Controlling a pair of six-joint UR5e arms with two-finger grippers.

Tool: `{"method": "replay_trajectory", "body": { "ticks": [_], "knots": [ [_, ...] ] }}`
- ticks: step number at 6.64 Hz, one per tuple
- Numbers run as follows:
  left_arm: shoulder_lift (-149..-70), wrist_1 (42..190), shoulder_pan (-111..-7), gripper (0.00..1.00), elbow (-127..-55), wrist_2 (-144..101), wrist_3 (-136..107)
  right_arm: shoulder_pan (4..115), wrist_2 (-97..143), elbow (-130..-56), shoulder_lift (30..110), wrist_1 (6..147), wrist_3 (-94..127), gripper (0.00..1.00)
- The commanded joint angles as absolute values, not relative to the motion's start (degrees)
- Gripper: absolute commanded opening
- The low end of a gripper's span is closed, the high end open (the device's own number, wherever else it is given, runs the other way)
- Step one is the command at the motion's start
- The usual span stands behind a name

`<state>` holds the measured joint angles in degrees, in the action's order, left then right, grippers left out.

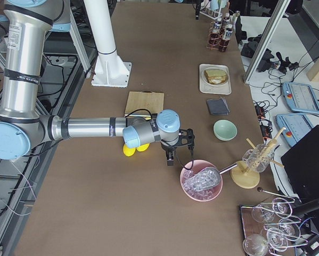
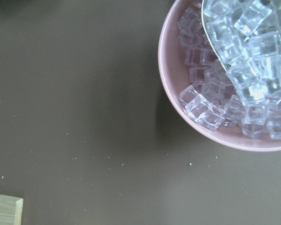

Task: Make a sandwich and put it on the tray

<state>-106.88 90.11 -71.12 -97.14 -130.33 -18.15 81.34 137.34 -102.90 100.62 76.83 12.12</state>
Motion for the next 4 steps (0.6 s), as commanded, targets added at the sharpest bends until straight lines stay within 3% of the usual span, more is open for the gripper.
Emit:
{"method": "replay_trajectory", "body": {
  "ticks": [1, 4],
  "knots": [
    [-95.14, 87.36, -78.46, 0.72, -103.35, -132.87, -5.14, 86.37, 135.35, -105.02, 98.97, 90.46, -0.47, 1.0],
    [-87.3, 86.66, -86.82, 0.73, -103.01, -137.11, 5.07, 90.87, 131.57, -105.12, 99.23, 98.42, -8.78, 1.0]
  ]
}}
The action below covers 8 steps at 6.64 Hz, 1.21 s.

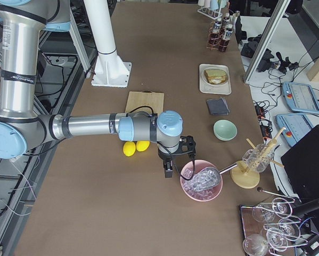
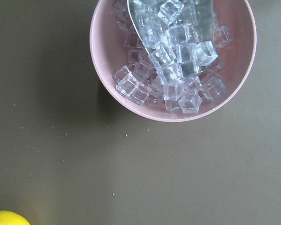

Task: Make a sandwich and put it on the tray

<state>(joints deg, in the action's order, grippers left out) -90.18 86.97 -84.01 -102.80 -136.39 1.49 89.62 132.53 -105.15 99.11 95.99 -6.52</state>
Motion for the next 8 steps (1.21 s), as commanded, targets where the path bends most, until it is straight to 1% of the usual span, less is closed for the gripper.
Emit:
{"method": "replay_trajectory", "body": {
  "ticks": [1, 2, 3, 4, 5, 7, 8],
  "knots": [
    [-85.88, 86.57, -88.14, 0.76, -103.53, -140.07, 5.79, 90.97, 131.14, -104.33, 99.23, 98.44, -9.14, 1.0],
    [-83.78, 86.49, -89.72, 0.96, -106.32, -142.53, 5.8, 91.31, 130.35, -103.54, 99.05, 98.44, -10.88, 1.0],
    [-83.67, 82.66, -89.65, 0.97, -108.0, -142.56, 6.32, 93.49, 130.69, -103.62, 99.31, 98.52, -12.29, 1.0],
    [-81.15, 81.23, -90.0, 0.97, -108.97, -141.69, 12.85, 94.39, 130.52, -103.62, 99.06, 98.61, -12.13, 1.0],
    [-80.69, 80.6, -89.83, 0.97, -108.46, -140.72, 13.18, 96.22, 130.34, -104.15, 99.92, 98.61, -12.39, 1.0],
    [-80.59, 78.51, -89.91, 0.97, -109.33, -138.96, 12.92, 96.42, 131.13, -104.24, 99.59, 98.79, -12.04, 1.0],
    [-80.77, 78.14, -89.83, 0.97, -107.68, -138.69, 12.92, 95.89, 130.78, -103.37, 99.58, 98.88, -11.95, 1.0]
  ]
}}
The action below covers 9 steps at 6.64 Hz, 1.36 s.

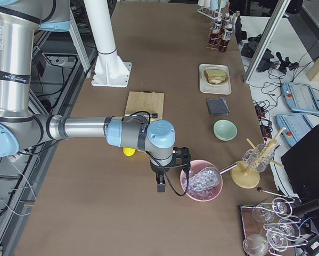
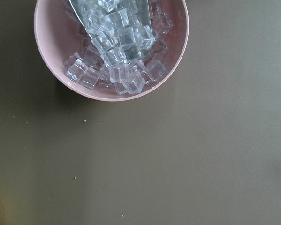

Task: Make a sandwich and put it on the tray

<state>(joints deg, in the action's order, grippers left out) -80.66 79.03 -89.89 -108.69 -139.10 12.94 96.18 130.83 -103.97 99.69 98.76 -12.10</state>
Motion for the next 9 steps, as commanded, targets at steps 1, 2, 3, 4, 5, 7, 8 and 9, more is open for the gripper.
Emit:
{"method": "replay_trajectory", "body": {
  "ticks": [1, 2, 3, 4, 5, 7, 8, 9],
  "knots": [
    [-80.68, 78.22, -90.35, 0.97, -107.75, -138.87, 13.01, 95.89, 130.87, -103.27, 99.93, 98.88, -11.78, 1.0],
    [-80.6, 78.14, -91.22, 0.97, -106.54, -138.69, 12.83, 95.71, 130.35, -103.27, 99.93, 98.88, -11.86, 1.0],
    [-81.2, 78.22, -92.01, 0.97, -106.26, -138.52, 12.66, 95.54, 130.52, -103.45, 100.02, 98.88, -11.78, 1.0],
    [-81.47, 78.05, -92.02, 0.97, -106.09, -136.86, 12.57, 95.54, 130.43, -103.97, 100.02, 98.88, -11.78, 1.0],
    [-80.6, 78.13, -92.37, 0.97, -106.43, -136.67, 12.57, 95.54, 130.43, -104.32, 99.58, 98.88, -11.6, 1.0],
    [-80.86, 78.05, -93.69, 0.97, -106.35, -136.67, 12.66, 95.54, 130.35, -105.02, 99.58, 98.61, -11.6, 1.0],
    [-80.95, 78.05, -93.87, 0.97, -106.87, -136.67, 12.57, 95.45, 130.34, -104.77, 99.49, 98.61, -11.34, 1.0],
    [-80.69, 78.05, -93.87, 0.97, -106.53, -136.67, 12.48, 95.45, 130.25, -104.94, 99.32, 98.61, -10.99, 1.0]
  ]
}}
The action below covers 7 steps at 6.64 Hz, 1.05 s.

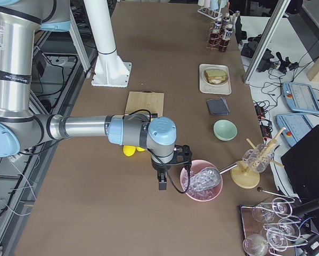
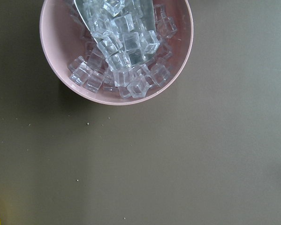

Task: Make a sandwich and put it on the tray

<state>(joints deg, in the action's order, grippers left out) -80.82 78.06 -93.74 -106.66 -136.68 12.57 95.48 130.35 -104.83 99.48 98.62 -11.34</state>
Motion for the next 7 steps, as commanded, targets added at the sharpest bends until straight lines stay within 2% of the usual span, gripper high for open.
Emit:
{"method": "replay_trajectory", "body": {
  "ticks": [1, 7],
  "knots": [
    [-80.68, 77.26, -93.87, 0.97, -107.22, -136.76, 12.39, 95.45, 130.34, -104.94, 99.14, 98.61, -10.9, 1.0],
    [-81.12, 77.34, -93.6, 0.97, -107.67, -136.67, 9.67, 95.54, 130.78, -105.12, 99.93, 98.61, -10.99, 1.0]
  ]
}}
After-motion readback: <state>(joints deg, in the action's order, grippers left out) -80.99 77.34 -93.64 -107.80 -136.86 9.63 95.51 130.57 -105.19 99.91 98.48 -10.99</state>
